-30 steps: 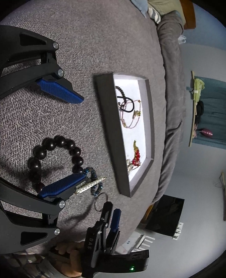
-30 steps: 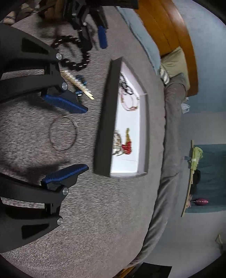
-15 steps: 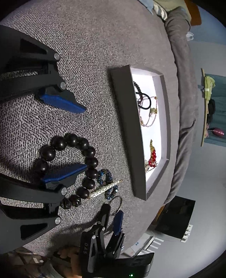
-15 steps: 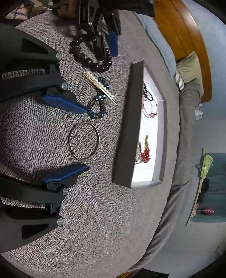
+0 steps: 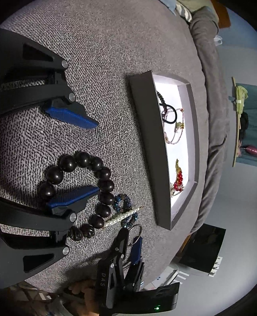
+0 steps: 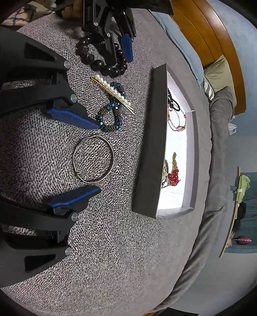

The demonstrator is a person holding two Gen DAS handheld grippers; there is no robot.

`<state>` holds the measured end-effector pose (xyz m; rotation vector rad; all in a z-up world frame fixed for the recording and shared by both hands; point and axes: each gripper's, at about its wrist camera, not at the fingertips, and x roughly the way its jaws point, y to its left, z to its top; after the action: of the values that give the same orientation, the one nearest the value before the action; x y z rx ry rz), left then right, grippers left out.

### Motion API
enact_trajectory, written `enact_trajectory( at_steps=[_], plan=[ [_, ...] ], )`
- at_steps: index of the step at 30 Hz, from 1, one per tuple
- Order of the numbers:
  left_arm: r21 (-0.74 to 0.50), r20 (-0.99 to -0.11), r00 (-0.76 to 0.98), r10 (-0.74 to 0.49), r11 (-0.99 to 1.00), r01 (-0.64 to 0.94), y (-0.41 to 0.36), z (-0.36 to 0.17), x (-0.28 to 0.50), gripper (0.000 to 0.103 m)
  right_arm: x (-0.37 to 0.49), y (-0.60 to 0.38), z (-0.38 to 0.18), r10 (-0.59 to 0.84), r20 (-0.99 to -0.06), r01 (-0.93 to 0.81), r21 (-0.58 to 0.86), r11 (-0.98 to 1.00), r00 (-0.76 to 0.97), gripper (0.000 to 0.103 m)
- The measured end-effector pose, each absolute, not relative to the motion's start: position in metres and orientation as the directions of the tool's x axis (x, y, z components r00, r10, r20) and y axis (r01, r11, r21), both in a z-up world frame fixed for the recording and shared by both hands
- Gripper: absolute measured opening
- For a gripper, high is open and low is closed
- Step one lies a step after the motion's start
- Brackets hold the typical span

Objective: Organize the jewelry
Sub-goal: 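Lower the left tool onto the dark wooden bead bracelet and close, then lift the bead bracelet with the left tool while the right tool grasps the remaining silver hoop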

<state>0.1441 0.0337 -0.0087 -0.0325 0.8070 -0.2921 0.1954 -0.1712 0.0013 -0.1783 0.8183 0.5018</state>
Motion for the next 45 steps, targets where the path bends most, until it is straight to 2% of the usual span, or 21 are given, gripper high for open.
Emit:
enact_trajectory(
  at_steps=[2,5,8,15,20,34,45],
  plan=[
    [-0.134,-0.707,0.656,-0.265,0.961,0.243,0.033,-0.009,0.144,0.051,0.196,-0.173,0.001,0.363,-0.733,-0.492,0.045,0.869,0.574,0.057],
    [-0.143,-0.704,0.656,-0.271,0.96,0.242,0.035,-0.009,0.144,0.044,0.197,-0.175,0.001,0.37,-0.733,-0.486,0.062,0.872,0.571,0.053],
    [-0.147,-0.7,0.66,-0.271,0.96,0.237,0.036,-0.008,0.142,0.037,0.198,-0.176,0.001,0.37,-0.732,-0.483,0.064,0.873,0.572,0.051],
    [-0.125,-0.702,0.661,-0.264,0.96,0.251,0.031,-0.007,0.141,0.029,0.197,-0.173,0.001,0.356,-0.737,-0.484,0.045,0.874,0.574,0.05],
    [-0.104,-0.694,0.67,-0.263,0.958,0.269,0.025,-0.005,0.137,0.015,0.193,-0.172,0.003,0.349,-0.725,-0.483,0.026,0.875,0.593,0.05],
    [-0.137,-0.626,0.715,-0.311,0.947,0.292,0.027,0.012,0.124,0.015,0.181,-0.186,0.015,0.392,-0.66,-0.476,0.059,0.877,0.641,0.05],
    [-0.139,-0.586,0.756,-0.293,0.955,0.263,0.034,0.011,0.119,0.015,0.18,-0.19,0.017,0.385,-0.64,-0.456,0.061,0.888,0.664,0.05]
  ],
)
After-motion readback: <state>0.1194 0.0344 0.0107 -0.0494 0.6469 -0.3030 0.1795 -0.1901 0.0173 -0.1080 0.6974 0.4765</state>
